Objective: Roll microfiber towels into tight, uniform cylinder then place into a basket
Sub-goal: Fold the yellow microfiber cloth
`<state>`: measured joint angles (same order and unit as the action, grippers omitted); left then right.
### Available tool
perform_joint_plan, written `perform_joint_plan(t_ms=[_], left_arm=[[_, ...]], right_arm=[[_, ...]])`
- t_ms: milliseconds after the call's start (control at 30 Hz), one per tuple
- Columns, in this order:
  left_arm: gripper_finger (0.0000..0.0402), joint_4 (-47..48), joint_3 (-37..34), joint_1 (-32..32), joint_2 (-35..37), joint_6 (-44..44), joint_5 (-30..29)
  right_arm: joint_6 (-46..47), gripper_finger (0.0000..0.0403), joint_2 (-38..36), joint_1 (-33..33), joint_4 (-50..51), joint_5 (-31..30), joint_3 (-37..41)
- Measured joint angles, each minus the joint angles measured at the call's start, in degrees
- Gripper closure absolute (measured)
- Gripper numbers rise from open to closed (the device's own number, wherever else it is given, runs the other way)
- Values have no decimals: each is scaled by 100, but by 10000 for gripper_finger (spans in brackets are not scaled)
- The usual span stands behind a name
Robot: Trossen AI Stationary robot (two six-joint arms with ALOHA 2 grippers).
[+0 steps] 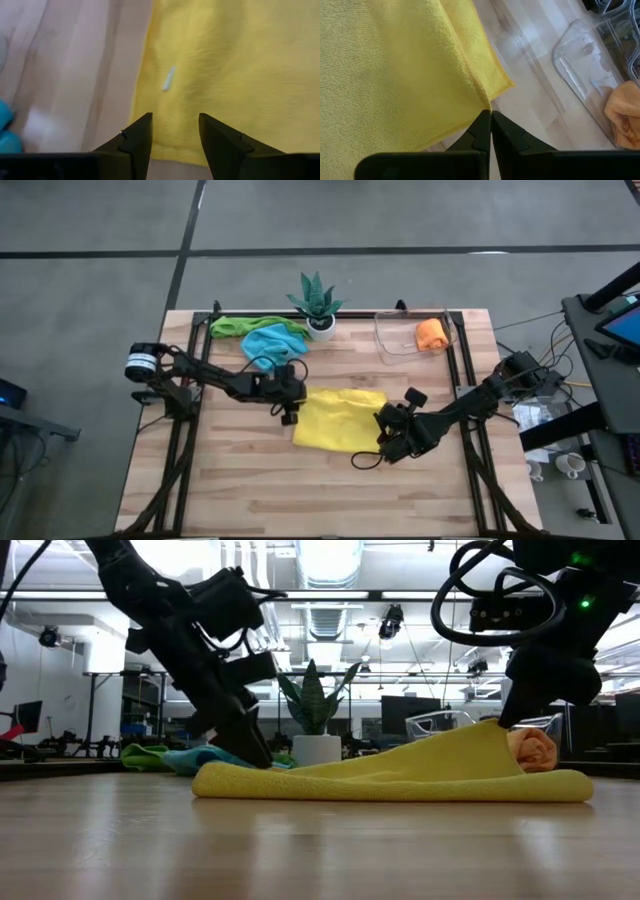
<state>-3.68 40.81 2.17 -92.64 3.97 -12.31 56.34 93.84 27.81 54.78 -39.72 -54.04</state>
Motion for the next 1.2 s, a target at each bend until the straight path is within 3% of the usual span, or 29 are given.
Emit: perform_joint_plan(t_ms=[233,967,1200], left_arm=[[282,-37,11,10,0,1,113],[288,-212,257,12,-581,411,128],[374,-157,308,10,-581,446,121]], right_arm=[[0,394,0,2,-24,-37,0],[0,394,2,2,-113,-44,28],[0,394,2,2,-121,-44,29]])
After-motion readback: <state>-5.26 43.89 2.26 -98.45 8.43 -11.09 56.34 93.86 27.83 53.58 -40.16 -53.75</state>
